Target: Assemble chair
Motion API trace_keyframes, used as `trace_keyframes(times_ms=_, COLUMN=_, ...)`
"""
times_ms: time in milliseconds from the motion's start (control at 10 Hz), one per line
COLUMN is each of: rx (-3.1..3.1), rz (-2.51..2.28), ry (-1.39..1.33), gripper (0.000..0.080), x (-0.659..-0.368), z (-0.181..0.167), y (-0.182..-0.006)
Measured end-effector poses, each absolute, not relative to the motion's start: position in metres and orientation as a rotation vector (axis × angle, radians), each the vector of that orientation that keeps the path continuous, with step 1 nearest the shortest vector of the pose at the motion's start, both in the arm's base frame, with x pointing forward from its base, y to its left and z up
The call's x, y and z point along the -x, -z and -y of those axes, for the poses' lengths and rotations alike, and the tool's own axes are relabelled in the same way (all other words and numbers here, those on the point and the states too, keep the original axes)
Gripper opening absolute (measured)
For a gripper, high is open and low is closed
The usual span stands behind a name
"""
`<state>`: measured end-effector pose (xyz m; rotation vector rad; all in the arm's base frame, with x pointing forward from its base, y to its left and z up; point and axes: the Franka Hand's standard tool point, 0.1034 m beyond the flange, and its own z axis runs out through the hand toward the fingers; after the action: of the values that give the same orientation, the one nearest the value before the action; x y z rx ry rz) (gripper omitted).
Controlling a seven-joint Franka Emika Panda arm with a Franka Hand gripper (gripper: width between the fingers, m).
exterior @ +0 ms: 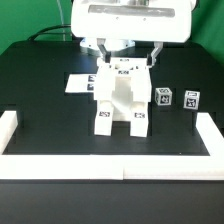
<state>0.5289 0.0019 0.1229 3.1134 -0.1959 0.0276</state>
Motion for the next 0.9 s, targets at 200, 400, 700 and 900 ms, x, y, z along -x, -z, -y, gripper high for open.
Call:
trace_keyframes(times_ms=200, rx=-3.124, rz=0.198, ry=-0.033, gripper=0.0649, x=-0.513, z=-0.004, y=-0.122)
trace_keyframes(times_ms=400, rx=-3.126, rz=0.199, ry=-0.025, gripper=0.0649, x=-0.504, z=-0.002, y=-0.119)
trace_keyframes(times_ms=700, rx=-3.130, rz=0.235, ry=-0.016, gripper=0.0649, x=-0.503, z=-0.001, y=-0.124)
trace_keyframes(times_ms=900, rx=-3.131, rz=0.237, ry=-0.019, gripper=0.0649, x=-0.507, z=-0.003, y=-0.126)
